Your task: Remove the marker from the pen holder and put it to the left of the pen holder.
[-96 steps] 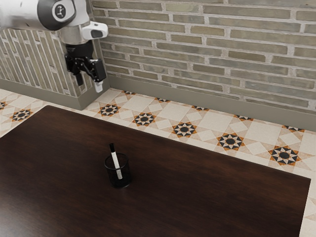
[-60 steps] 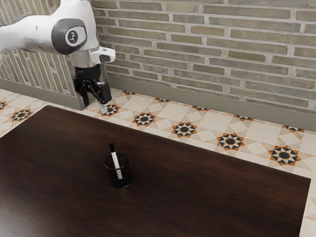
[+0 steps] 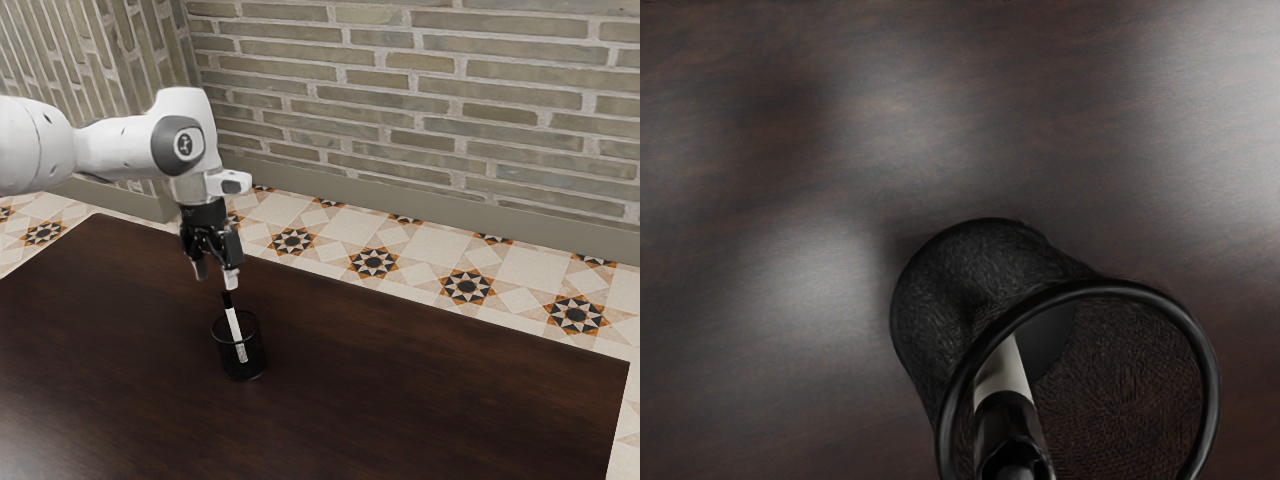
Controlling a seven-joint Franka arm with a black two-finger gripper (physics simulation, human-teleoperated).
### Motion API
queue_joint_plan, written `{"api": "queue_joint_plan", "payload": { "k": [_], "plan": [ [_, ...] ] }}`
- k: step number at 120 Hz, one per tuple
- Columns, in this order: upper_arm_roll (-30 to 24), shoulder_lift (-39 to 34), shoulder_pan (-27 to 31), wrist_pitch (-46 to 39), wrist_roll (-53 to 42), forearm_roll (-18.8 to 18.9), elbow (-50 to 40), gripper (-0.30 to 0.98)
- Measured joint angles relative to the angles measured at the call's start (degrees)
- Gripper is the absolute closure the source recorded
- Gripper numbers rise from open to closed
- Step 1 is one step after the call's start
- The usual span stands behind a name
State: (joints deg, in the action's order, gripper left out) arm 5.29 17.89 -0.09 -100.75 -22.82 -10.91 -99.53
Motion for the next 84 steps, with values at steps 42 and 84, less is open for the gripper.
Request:
{"api": "queue_joint_plan", "payload": {
  "k": [42,84],
  "plan": [
    [-0.4,2.9,-0.2,-0.3,-5.4,-2.2,0.1,0.01],
    [-0.5,2.7,-0.3,-0.1,-7.5,-2.5,0.1,0.66]
  ]
}}
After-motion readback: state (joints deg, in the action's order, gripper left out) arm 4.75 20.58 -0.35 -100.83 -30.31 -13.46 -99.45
